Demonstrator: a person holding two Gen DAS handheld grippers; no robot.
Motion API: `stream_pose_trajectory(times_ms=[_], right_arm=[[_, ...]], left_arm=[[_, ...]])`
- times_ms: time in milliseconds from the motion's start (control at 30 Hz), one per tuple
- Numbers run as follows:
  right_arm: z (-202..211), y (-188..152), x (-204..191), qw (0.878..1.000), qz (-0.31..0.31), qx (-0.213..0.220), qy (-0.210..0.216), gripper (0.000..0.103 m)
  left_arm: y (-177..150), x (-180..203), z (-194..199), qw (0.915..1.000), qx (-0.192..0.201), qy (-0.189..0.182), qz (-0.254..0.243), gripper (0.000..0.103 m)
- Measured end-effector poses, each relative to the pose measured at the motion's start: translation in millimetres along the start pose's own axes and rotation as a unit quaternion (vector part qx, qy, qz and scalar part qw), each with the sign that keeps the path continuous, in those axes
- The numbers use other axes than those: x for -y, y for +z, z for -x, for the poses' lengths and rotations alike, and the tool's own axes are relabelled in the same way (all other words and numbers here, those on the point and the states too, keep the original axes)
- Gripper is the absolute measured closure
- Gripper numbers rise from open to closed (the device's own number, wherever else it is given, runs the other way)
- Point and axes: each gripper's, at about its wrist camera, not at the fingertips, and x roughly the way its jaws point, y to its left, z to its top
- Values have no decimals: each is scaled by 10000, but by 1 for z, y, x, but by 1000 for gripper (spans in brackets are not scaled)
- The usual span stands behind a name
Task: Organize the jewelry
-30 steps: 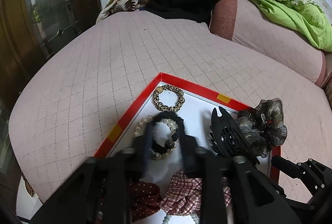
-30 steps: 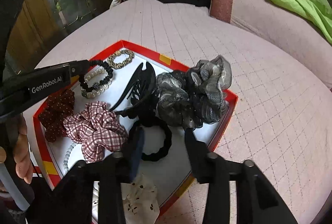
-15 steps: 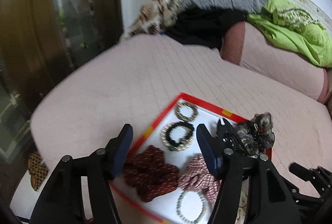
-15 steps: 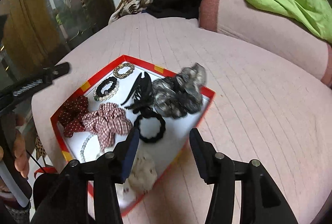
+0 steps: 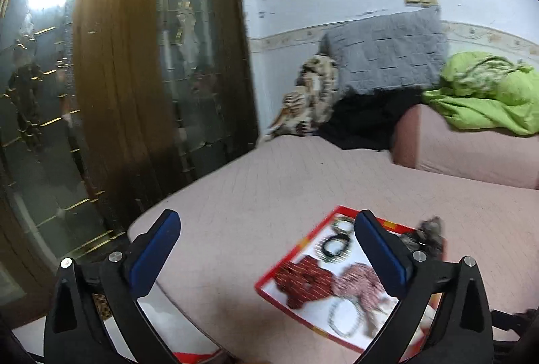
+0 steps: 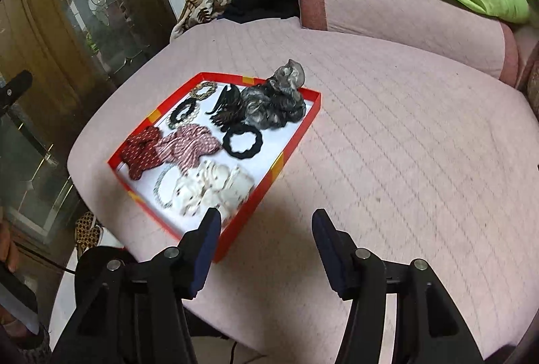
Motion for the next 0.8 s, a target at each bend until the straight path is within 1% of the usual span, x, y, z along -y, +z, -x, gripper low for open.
stream_pose_trajectory(times_ms=[67,133,200,267,333,433,600,800], right_arm=[[6,-7,-3,10000,29,43,-25,39],[12,-12,-6,9999,69,93,-87,37],[17,-17,-8,9997,108,142,-152,37],[21,-22,-11,9993,199,207,-241,36],[24,-26,-14,9988,286,254,-312,34],[27,-29,-18,9983,362,298,-351,32],[27,-33,-24,9978,425,319,-401,31],[30,-33,-24,9970,368,408,-543,29]], left_arm=[[-3,2,6,9992,-207,-345,-22,0],[-10,4,7,9977,-456,-492,-17,0],[-20,8,2,9953,-754,-601,-58,0],[-29,12,0,9931,-987,-626,-140,0],[-36,15,-2,9910,-1144,-664,-213,0],[-44,18,-1,9885,-1284,-737,-306,0],[-49,19,-3,9854,-1408,-862,-415,0],[-56,21,-5,9816,-1528,-1004,-548,0]])
